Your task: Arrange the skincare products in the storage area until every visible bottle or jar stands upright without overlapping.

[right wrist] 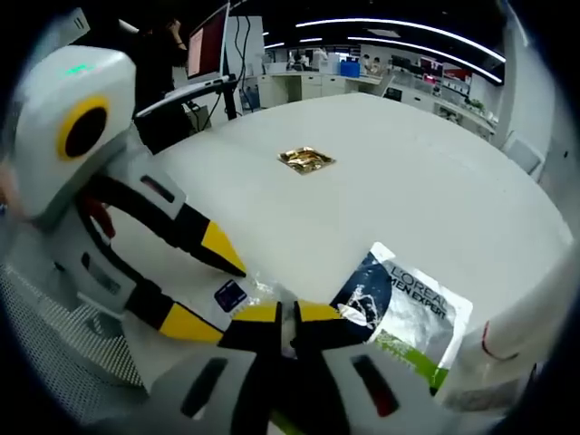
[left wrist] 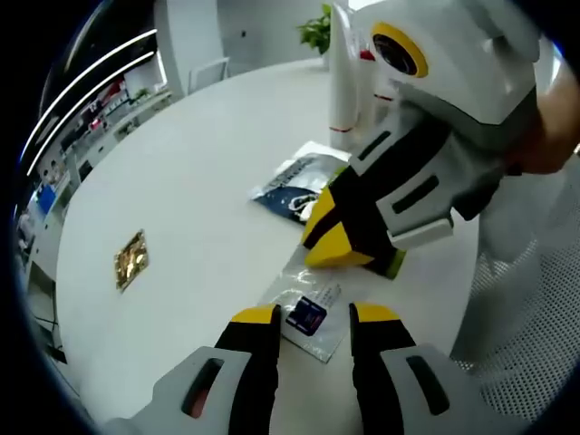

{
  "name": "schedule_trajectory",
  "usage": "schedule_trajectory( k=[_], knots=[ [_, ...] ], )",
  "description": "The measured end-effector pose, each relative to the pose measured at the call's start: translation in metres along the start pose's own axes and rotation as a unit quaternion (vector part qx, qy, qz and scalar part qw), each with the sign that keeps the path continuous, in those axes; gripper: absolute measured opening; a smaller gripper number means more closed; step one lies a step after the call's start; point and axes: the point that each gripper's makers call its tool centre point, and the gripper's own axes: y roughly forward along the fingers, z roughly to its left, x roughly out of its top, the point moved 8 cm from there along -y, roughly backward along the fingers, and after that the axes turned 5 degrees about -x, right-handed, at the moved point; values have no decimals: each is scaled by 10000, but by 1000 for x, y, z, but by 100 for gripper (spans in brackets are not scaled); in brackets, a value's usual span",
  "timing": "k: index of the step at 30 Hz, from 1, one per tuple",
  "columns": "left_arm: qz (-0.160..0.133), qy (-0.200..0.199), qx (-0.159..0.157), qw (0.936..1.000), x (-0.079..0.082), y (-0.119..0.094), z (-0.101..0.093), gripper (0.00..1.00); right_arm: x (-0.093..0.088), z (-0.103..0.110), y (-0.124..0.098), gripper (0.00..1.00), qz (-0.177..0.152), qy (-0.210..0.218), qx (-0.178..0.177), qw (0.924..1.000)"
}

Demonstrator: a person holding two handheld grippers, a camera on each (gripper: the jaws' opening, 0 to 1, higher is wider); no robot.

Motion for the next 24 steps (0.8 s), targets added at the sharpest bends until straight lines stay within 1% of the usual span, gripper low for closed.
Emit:
schedule_trajectory(
  k=[2,4,7,9,12,16,19,22,24],
  knots=[
    [-13,6,-2,10000,0,0,0,27,2,-2,-3,9,-131,64,1,9999],
    [-29,55,0,10000,0,0,0,27,4,-2,-5,11,-124,64,-7,9999],
    [-16,80,7,10000,1,0,0,27,4,-2,-7,16,-209,41,9,9998],
    [-7,85,8,10000,1,0,0,27,5,0,-10,22,-356,159,117,9992],
    [-2,92,4,10000,2,-1,0,27,4,1,-15,32,-400,210,187,9988],
    [2,77,-12,10000,2,-1,1,27,1,2,-22,38,-406,273,239,9985],
    [-45,122,-6,9999,5,-2,0,29,-1,2,-28,42,-431,340,272,9981],
    [-105,114,8,9999,9,-5,0,29,-2,2,-36,49,-557,568,403,9960],
    [-83,145,27,9999,10,-5,1,29,-3,1,-40,52,-583,614,395,9956]
  ],
)
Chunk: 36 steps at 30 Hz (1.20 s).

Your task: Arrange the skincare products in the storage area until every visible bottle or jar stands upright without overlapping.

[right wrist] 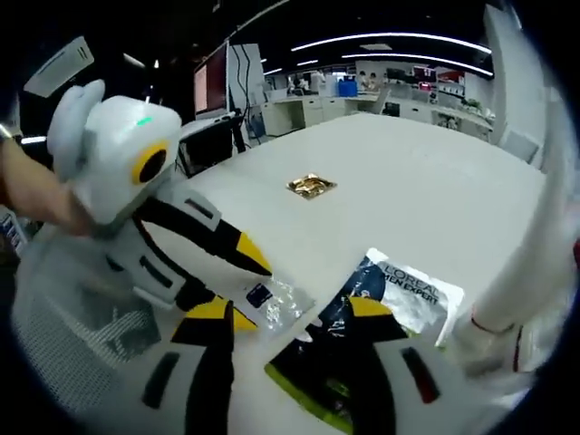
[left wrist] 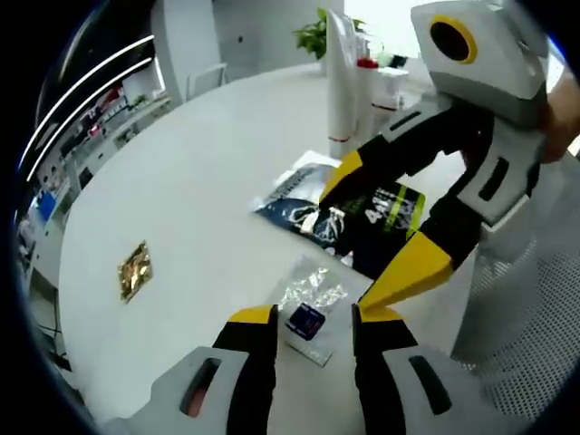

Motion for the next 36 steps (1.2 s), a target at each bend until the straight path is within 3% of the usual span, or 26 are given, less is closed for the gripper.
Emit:
schedule_trajectory(
  k=[23,36],
  knots=[
    [-32,-281,181,9994,-3,-30,-16,48,-14,-2,-54,75,-103,553,-309,9979],
    [-309,-829,445,9951,-13,-62,-17,59,-13,-16,-105,84,-461,713,-913,9922]
  ],
)
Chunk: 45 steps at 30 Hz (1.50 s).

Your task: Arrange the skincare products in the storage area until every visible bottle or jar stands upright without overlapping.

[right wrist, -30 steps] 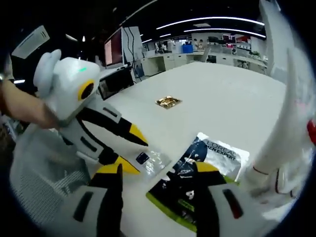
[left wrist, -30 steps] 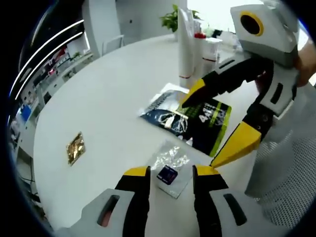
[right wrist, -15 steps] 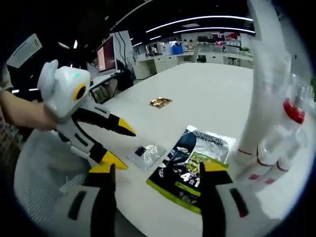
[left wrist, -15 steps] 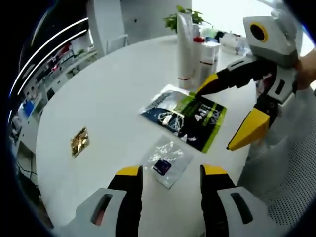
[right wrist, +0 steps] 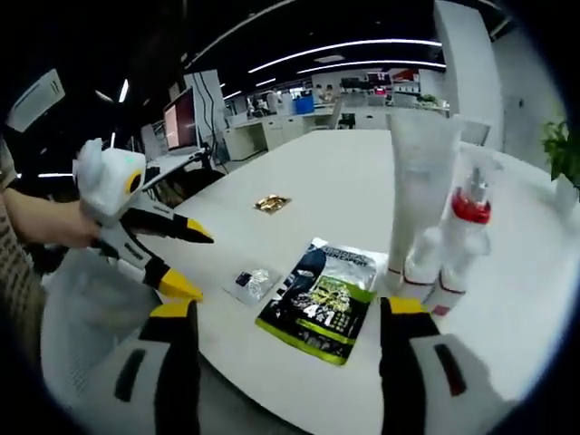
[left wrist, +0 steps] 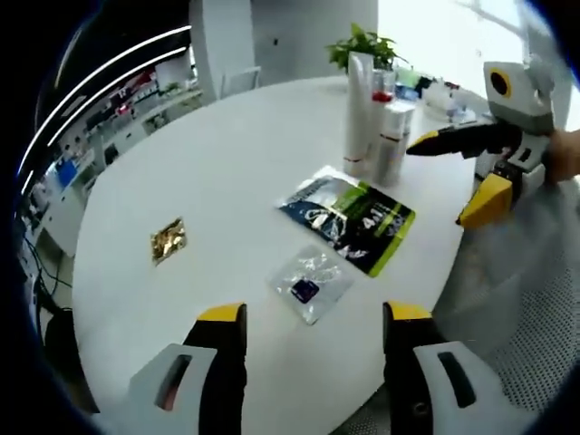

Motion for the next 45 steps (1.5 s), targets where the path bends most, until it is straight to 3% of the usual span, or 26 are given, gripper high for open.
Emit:
schedule_trajectory(
  k=[11,21,32,45],
  knots=[
    [-306,-606,136,9976,-6,-30,6,69,7,-26,-20,92,-240,265,-441,9984],
    [-497,-1181,70,9917,-12,-48,4,83,8,-26,-29,97,-336,396,-531,9972],
    [-407,-1331,101,9902,-27,-55,-2,90,4,-31,-36,99,-359,559,-594,9960],
    [-390,-1351,167,9899,-25,-54,1,91,-1,-33,-35,99,-246,574,-609,9962]
  ],
)
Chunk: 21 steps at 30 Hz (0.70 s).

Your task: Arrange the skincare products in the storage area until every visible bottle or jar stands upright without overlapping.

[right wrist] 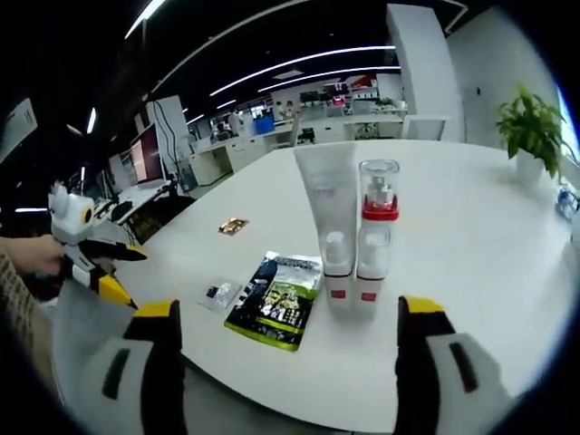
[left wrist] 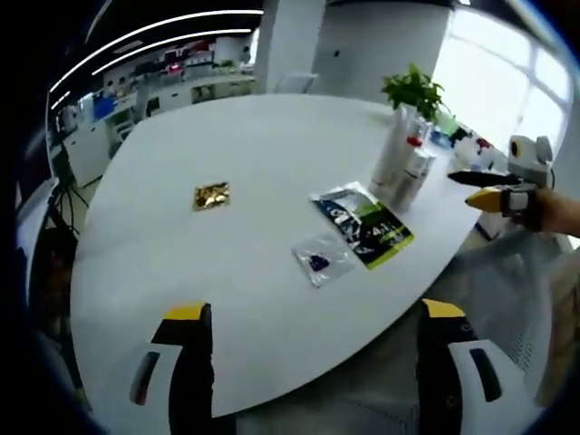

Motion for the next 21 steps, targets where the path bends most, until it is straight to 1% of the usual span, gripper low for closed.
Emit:
schedule_trajectory(
  k=[5,10,14,17,21],
  knots=[
    [-6,-45,20,10000,3,3,3,90,-1,-1,0,97,34,-3,0,10000],
    [-12,-128,148,9998,8,7,9,90,-3,-3,1,96,59,2,-30,10000],
    [62,-192,183,9996,10,14,16,89,-4,-5,1,94,93,7,-78,9999],
    [176,-231,201,9994,11,19,21,89,-3,-5,2,94,90,-40,-86,9999],
    [285,-235,295,9989,15,27,31,89,-4,-5,3,93,107,-111,-100,9998]
  ],
)
